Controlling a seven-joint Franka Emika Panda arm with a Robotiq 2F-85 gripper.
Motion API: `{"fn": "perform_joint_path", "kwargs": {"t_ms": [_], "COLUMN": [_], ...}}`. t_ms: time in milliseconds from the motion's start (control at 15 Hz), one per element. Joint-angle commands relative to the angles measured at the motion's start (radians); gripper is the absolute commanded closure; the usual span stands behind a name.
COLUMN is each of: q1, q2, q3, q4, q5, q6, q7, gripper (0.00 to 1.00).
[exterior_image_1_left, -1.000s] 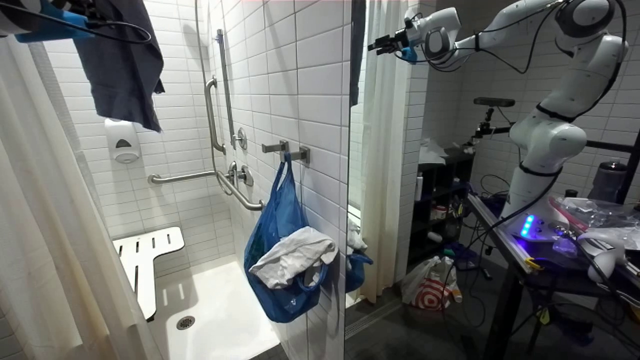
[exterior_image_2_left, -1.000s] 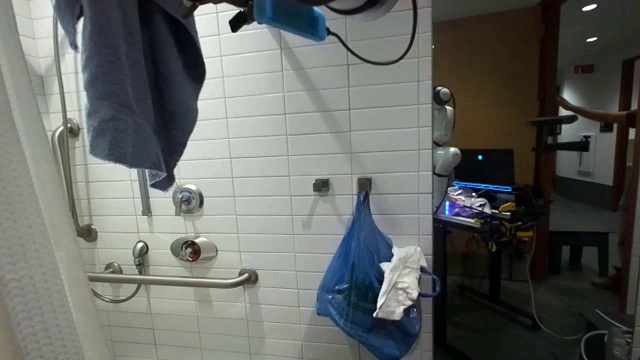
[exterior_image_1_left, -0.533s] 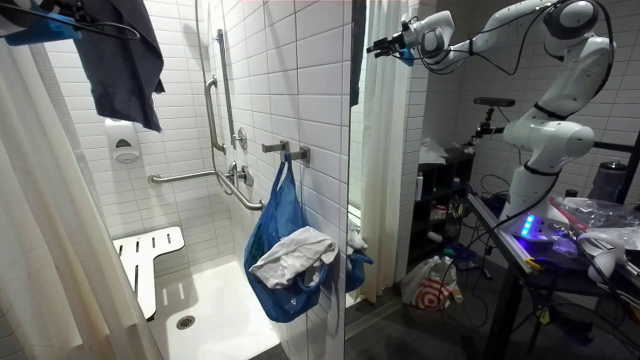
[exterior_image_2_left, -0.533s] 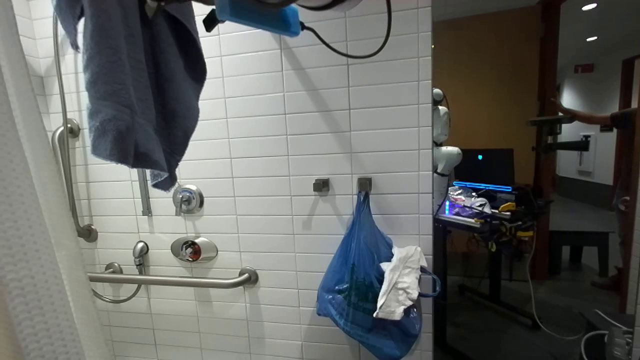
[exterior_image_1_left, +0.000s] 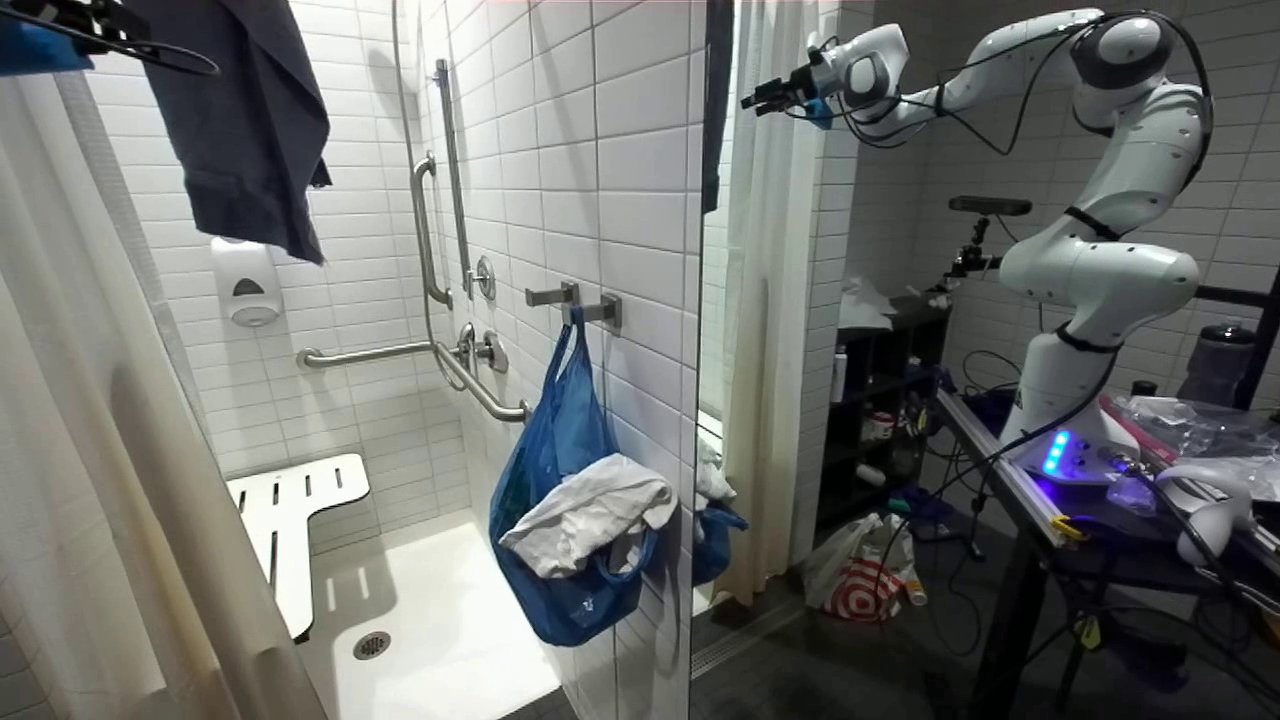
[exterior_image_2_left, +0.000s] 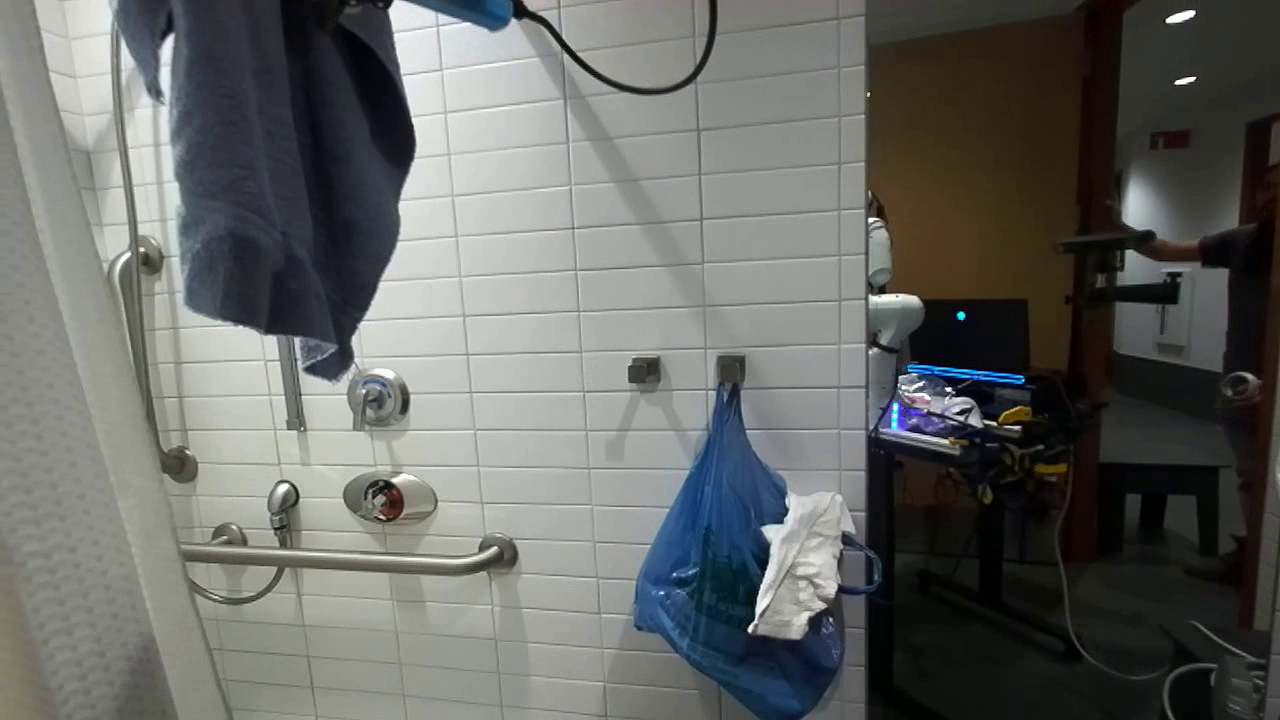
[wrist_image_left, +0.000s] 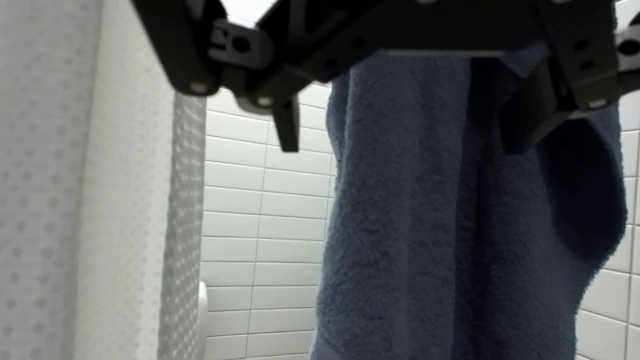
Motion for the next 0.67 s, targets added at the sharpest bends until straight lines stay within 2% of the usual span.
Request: {"fn": "perform_joint_path", "kwargs": {"t_ms": [0,600], "q1": [-0.002,-0.008], "q2": [-0.001,0.0], "q3": [0.001,0.001], "q4": [0.001,0.001], "q5": [0.0,0.0], "q6": [-0.002,-0.002], "q7": [0.003,0.004], "gripper": [0.0,0.0]}}
